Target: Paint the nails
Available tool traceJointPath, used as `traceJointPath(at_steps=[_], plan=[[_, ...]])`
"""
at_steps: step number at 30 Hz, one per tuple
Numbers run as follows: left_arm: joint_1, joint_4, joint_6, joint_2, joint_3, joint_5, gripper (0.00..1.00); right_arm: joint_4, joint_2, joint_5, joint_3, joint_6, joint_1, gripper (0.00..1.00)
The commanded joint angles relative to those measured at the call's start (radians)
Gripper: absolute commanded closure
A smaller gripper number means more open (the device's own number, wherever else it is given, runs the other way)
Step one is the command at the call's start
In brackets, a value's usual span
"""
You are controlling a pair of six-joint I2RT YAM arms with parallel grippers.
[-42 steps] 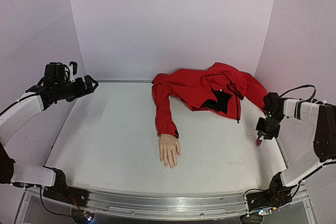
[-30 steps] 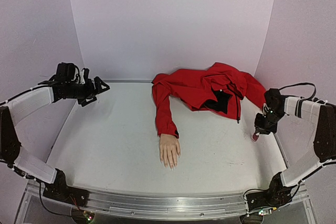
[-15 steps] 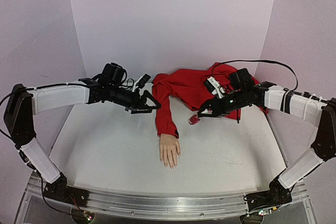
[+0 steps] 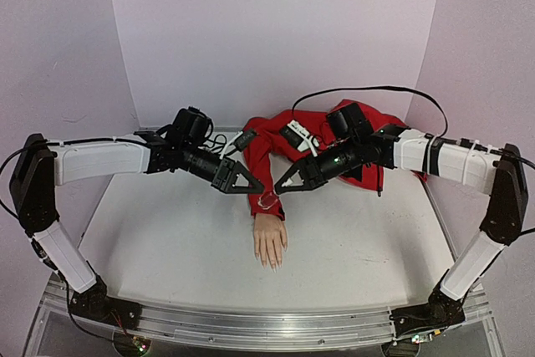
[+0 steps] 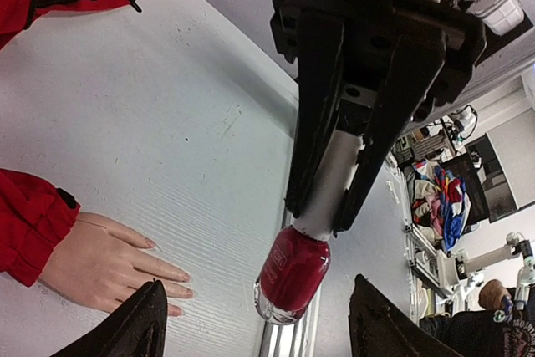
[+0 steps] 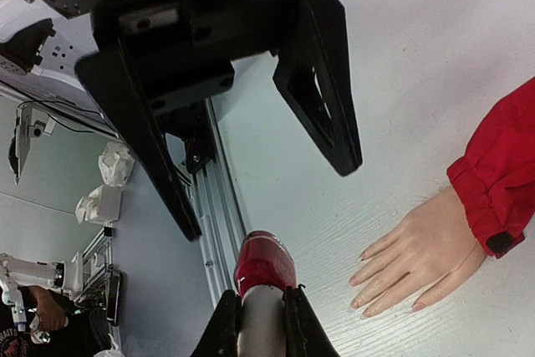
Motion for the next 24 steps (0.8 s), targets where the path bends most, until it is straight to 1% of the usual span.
traceJointPath(at_steps=[1,4,7,10,17,22,24], plan=[[-0.044,0.089,0.103,-0.037,-0.038,0.019,0.25,0.032,0.011,-0.048,0.051,0.017,0.01,1.0],[-0.068,0.164,0.118,-0.058,-0.076,-0.001,0.28,0.033,0.017,-0.055,0.055,0.02,0.015,1.0],[-0.076,0.193,0.122,-0.063,-0.086,-0.017,0.33,0.033,0.015,-0.052,0.053,0.02,0.017,1.0],[-0.077,0.201,0.123,-0.061,-0.085,-0.018,0.37,0.033,0.02,-0.047,0.053,0.024,0.017,1.0],[-0.087,0.201,0.133,-0.054,-0.088,-0.015,0.43,0.032,0.035,-0.049,0.059,0.028,0.02,1.0],[-0.089,0.201,0.138,-0.052,-0.086,-0.01,0.5,0.029,0.042,-0.051,0.063,0.031,0.022,1.0],[-0.091,0.201,0.138,-0.048,-0.082,-0.005,0.51,0.03,0.043,-0.049,0.063,0.031,0.023,1.0]])
